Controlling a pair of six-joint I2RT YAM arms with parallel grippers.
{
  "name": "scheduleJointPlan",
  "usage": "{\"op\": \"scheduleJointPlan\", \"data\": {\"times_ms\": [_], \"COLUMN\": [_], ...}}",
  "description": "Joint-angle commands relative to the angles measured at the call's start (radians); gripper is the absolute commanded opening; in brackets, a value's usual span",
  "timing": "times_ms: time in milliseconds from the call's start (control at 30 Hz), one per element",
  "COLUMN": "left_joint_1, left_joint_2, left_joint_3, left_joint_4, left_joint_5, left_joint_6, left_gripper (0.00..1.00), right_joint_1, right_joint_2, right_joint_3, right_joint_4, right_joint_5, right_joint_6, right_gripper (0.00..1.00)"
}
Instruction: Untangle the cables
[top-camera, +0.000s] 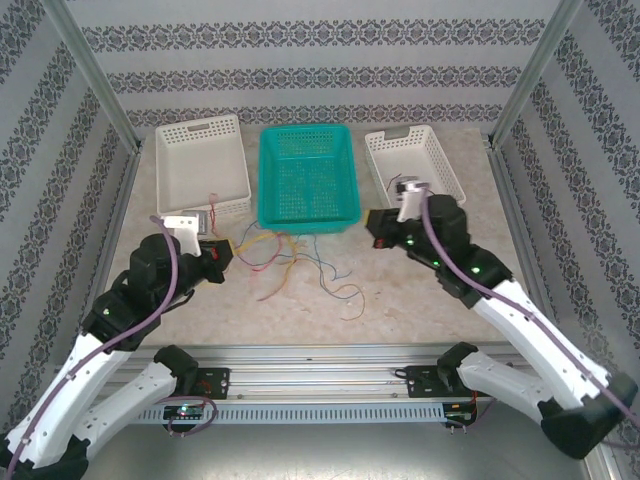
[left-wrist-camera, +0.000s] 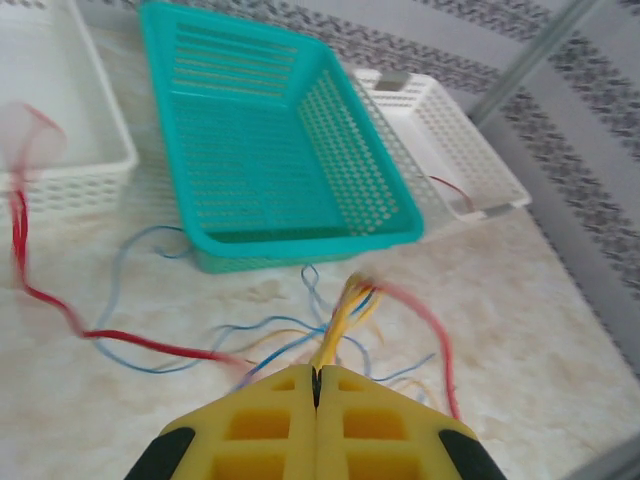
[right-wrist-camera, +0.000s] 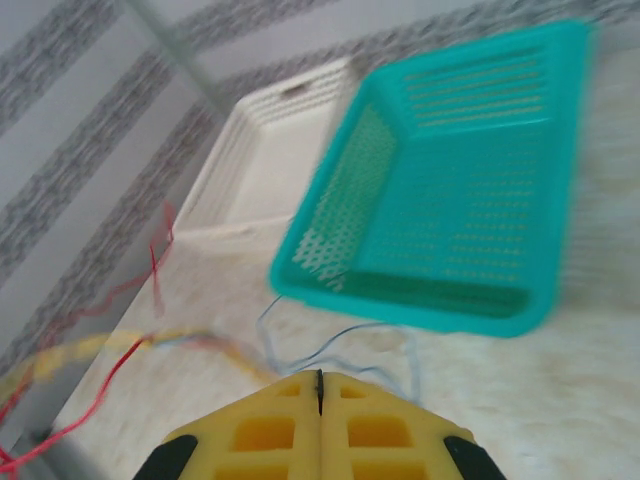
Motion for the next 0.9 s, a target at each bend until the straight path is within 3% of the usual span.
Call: {"op": "scheduleJointPlan", "data": {"times_ms": [0,100,200,367,400,500,567,667,867], "left_joint_1": [0.025,0.040,0.045,0.045,0.045,0.045,0.047,0.047,0.049], "left_joint_2": [0.006,-0.001,-0.003,0.050,0.059,0.077,0.090,0.128,0.293], "left_joint_3": [0.054,0.075,0.066,0.002,-0.022,-0.088,-0.111,-0.150,-0.166], "left_joint_4": [-0.150,-0.174,-0.146,-0.072,-0.060,-0.039,-0.039,-0.002,0.100], "left_joint_5": [-0.097,-0.120,-0.043,0.126,0.137,0.120,0.074,0.045,-0.103], "left_joint_6": [0.124,0.167,0.175,0.112,0.088,0.031,-0.008,-0.086,-0.126], "left_gripper": [0.00,0.00,0.00,0.00,0.00,0.00,0.00,0.35,0.56], "right_joint_1": [-0.072,-0.136,-0.153,-0.036,0.022,0.185,0.240,0.249,0.256], "right_joint_2": [-0.052,-0.090,-0.086,0.020,0.047,0.124,0.177,0.251,0.276], "right_joint_3": [-0.006,-0.001,-0.017,-0.013,-0.004,0.007,-0.001,-0.023,-0.053], "right_joint_4": [-0.092,-0.113,-0.052,0.029,0.021,0.019,0.043,0.100,0.184], "right_joint_5": [0.014,-0.007,-0.123,-0.270,-0.242,-0.133,-0.068,-0.072,-0.097], "right_joint_6": [0.002,0.007,0.027,-0.018,-0.051,-0.132,-0.128,-0.095,-0.073], "right_gripper": [0.00,0.00,0.00,0.00,0.05,0.34,0.43,0.47,0.48]}}
